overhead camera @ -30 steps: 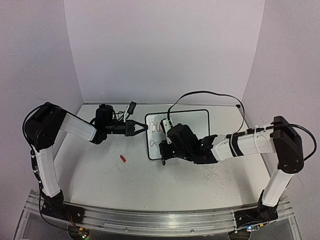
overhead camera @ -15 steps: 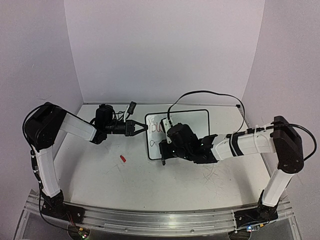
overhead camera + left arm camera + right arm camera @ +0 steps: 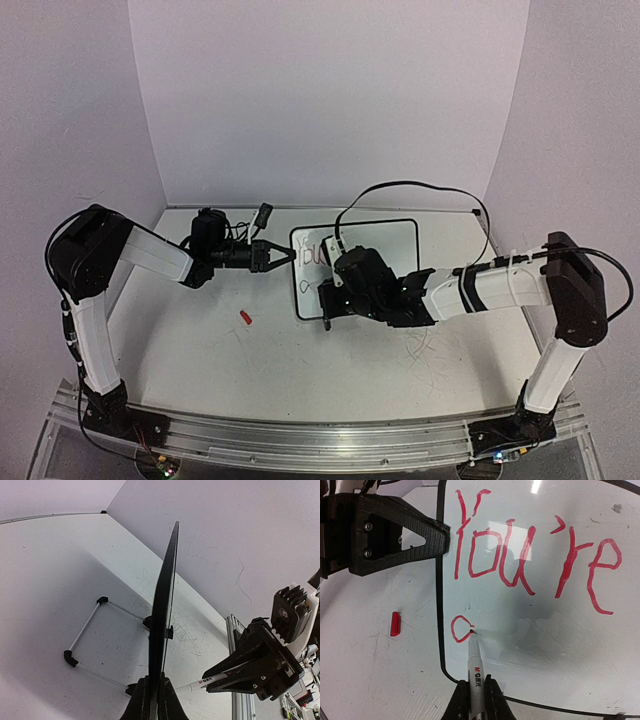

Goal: Write a sentence on the whiteboard

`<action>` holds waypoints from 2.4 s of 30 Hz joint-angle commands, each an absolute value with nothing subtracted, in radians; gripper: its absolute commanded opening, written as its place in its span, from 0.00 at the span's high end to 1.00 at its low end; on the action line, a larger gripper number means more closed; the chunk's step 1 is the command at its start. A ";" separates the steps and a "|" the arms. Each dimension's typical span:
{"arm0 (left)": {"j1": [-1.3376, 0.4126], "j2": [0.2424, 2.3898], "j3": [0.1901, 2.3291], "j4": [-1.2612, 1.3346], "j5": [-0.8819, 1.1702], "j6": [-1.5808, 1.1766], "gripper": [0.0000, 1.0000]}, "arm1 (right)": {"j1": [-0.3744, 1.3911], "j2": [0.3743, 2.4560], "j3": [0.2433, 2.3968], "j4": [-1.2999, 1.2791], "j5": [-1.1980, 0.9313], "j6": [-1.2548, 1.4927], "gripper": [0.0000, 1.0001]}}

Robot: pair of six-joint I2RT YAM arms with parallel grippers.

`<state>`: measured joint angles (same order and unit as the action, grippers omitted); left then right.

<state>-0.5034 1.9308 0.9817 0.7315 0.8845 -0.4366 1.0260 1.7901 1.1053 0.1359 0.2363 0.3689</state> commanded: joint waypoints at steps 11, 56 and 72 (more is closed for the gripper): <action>-0.526 1.905 1.010 0.718 0.917 -0.423 1.00 | 0.972 1.792 1.144 0.137 0.236 0.465 1.00; -0.526 1.899 1.011 0.713 0.917 -0.420 1.00 | 1.029 1.579 0.965 0.272 0.160 0.394 1.00; -0.528 1.895 1.011 0.711 0.914 -0.418 1.00 | 1.041 1.685 1.060 0.190 0.234 0.292 1.00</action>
